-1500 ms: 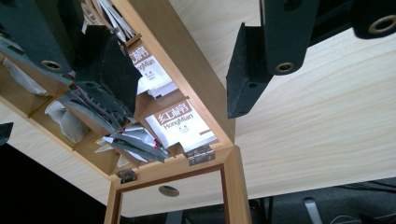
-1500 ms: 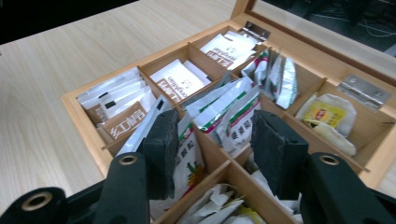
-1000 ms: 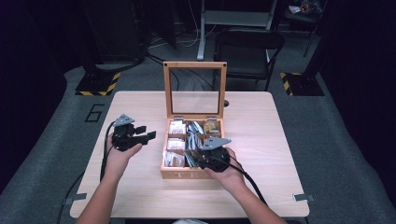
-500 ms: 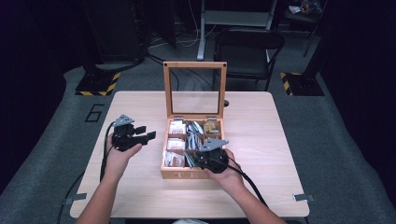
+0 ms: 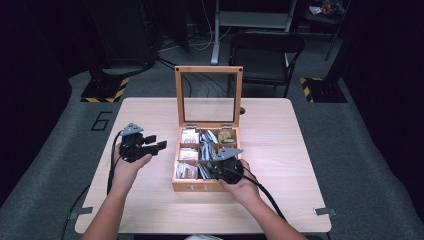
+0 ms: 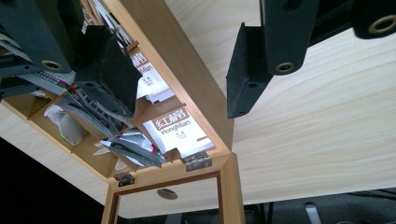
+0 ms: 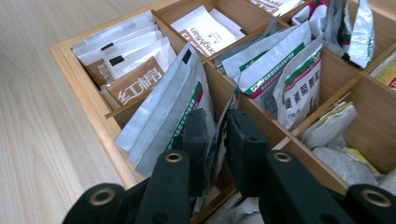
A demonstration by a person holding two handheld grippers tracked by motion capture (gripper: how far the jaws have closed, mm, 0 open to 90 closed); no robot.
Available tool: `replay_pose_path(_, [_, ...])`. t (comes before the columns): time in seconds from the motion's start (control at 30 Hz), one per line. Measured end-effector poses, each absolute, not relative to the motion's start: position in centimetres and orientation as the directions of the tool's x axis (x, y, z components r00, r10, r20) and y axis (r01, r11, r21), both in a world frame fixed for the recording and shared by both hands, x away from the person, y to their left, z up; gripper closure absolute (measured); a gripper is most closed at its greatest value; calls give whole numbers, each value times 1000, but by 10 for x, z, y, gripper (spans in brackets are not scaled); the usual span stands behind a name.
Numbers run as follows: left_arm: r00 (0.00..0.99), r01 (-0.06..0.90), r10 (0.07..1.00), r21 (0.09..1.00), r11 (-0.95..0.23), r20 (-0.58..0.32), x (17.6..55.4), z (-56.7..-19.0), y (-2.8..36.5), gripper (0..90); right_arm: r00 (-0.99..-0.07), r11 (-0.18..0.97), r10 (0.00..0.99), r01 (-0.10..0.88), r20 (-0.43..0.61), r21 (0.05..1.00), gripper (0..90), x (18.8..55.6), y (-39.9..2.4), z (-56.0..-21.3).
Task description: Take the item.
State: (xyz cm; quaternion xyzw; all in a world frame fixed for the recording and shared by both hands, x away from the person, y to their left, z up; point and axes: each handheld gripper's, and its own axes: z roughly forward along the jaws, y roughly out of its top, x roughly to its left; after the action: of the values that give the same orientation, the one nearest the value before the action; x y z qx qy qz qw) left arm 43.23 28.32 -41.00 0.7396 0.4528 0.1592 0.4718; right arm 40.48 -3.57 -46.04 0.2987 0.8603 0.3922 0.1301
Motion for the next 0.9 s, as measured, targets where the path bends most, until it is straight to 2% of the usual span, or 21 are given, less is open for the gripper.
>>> replay_pose_path(0.23, [539, 519, 820, 843, -142, -194, 432, -410, 284, 438, -790, 525, 614, 409, 1, 747, 813, 406, -29, -462])
replay_pose_path(0.47, [541, 521, 819, 841, -144, -194, 432, -411, 284, 438, -793, 539, 609, 427, 13, 726, 890, 407, -27, -464])
replay_pose_path(0.9, [532, 521, 823, 843, -132, -200, 432, -411, 285, 438, -802, 532, 595, 434, 43, 727, 897, 410, -28, -460])
